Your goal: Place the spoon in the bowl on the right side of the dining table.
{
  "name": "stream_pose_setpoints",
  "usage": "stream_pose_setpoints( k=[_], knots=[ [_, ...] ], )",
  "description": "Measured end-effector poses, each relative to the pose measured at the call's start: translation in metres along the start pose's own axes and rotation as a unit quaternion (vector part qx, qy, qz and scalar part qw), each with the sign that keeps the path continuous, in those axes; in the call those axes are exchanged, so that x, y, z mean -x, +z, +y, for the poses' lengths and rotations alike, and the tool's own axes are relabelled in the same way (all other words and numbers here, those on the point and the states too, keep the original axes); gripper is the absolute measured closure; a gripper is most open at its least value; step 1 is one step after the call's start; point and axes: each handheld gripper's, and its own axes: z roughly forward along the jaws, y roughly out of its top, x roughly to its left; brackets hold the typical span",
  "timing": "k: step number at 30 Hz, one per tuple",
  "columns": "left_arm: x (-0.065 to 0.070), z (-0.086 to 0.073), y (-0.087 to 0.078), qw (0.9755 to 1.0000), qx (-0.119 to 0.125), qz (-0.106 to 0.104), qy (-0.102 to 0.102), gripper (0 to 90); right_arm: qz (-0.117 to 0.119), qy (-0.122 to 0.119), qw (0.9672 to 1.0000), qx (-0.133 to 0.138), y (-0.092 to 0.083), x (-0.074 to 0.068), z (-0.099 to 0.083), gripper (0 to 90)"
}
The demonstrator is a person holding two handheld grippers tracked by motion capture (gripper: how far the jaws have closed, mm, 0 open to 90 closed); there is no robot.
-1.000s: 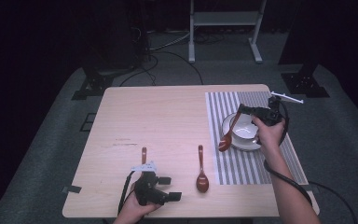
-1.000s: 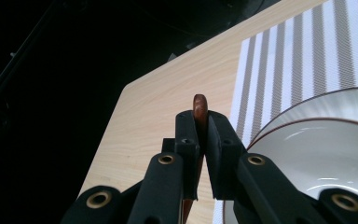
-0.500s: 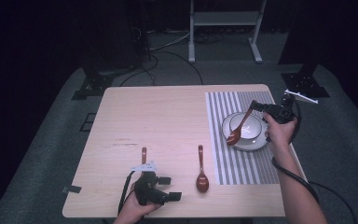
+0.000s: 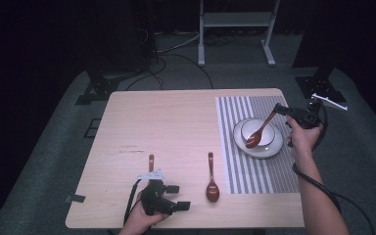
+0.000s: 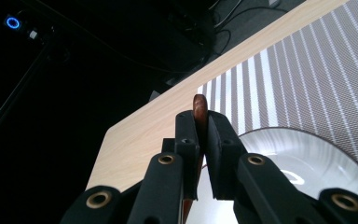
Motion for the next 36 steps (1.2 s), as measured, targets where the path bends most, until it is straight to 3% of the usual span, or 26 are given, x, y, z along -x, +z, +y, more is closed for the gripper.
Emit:
stream_pose_setpoints(
  k=[36],
  knots=[
    [0.000,0.000,-0.001,1.0000,0.001,0.002,0.001,0.0,-0.051,0.023,0.9974,0.045,-0.015,0.026,0.011,83.4]
  ],
)
